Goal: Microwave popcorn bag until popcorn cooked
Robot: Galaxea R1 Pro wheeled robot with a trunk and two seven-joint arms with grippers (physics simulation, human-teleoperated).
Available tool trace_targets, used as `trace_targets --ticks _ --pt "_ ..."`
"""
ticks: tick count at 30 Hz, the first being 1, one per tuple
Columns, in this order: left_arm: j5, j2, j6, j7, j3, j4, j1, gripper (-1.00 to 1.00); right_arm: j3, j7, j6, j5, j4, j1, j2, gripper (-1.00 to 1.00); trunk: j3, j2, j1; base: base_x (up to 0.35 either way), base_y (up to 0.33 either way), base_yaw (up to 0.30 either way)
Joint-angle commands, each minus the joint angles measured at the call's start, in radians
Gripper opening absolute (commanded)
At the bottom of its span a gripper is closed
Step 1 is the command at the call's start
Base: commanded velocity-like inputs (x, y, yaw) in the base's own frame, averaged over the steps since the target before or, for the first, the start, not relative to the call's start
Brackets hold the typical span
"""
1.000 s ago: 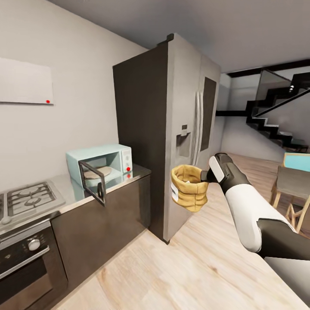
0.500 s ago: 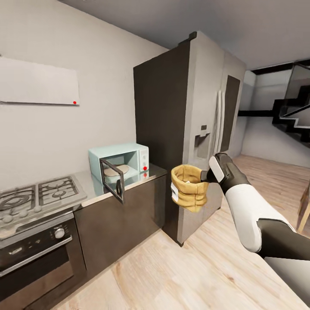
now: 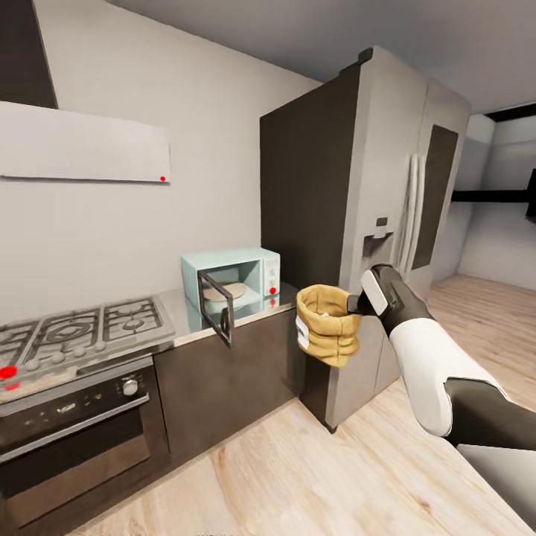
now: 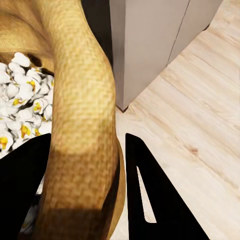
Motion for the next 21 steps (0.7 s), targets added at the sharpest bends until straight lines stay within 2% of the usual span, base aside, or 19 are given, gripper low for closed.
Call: trace_targets --ticks 1,18,21 --pt "0.005 -0.001 -0.002 0.000 0.003 0.000 0.000 1.00 -0.004 -0.011 0.001 -0.011 -0.001 -0.001 0.001 -1.00 -0.001 -0.001 0.000 0.000 -0.018 0.268" --pt "0.005 -0.001 -0.002 0.000 0.003 0.000 0.000 1.00 -0.004 -0.011 0.001 -0.011 -0.001 -0.001 0.001 -1.00 -0.001 -0.001 0.000 0.000 -0.001 0.268" --pt "0.005 -0.001 -0.002 0.000 0.003 0.000 0.000 1.00 -0.004 -0.011 0.001 -0.011 -0.001 -0.001 0.001 -1.00 -0.001 -0.001 0.000 0.000 0.000 0.099"
